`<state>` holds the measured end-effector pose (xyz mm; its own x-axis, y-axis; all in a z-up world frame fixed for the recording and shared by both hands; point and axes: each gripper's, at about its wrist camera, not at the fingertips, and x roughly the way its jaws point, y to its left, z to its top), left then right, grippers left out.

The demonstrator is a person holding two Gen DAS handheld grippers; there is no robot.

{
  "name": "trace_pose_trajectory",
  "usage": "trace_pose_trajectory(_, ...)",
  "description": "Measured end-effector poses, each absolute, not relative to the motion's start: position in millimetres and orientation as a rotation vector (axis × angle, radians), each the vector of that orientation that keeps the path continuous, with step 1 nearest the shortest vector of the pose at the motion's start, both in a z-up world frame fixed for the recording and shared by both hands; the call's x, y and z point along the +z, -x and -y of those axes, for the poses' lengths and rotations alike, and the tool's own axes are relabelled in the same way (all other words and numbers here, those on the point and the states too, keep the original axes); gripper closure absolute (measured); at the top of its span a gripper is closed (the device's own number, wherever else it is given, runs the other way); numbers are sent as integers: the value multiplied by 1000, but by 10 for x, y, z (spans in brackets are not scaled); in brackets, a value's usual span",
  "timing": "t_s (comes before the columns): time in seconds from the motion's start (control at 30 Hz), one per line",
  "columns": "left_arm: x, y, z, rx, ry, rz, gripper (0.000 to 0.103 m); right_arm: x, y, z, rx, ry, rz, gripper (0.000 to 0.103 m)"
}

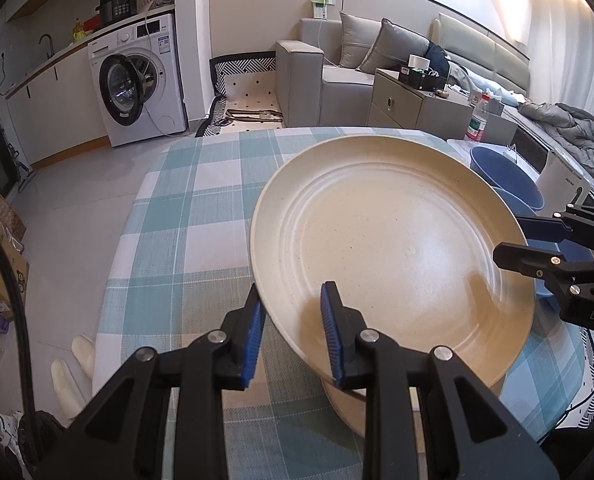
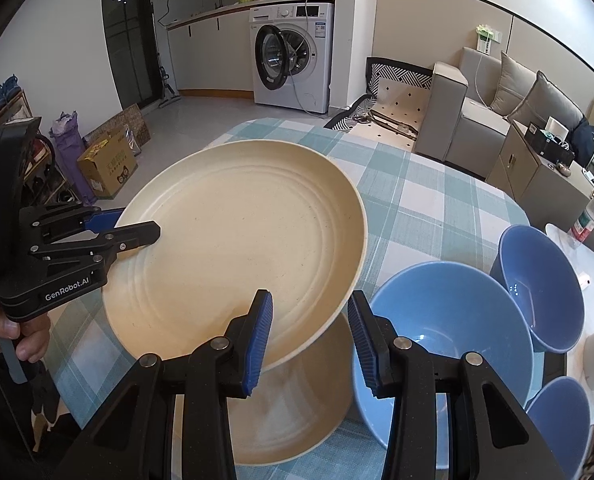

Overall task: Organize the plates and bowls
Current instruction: 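Lower the held cream plate onto the stacked plates with both tools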

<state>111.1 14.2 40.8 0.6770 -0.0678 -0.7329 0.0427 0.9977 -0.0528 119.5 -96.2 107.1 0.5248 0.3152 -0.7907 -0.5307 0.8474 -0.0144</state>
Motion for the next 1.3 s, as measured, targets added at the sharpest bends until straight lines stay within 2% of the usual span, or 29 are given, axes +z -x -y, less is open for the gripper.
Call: trace_pose_trajectory(1.3, 177, -782, 60, -104, -13, -777, 77, 692, -638, 1179, 468, 249, -829, 62)
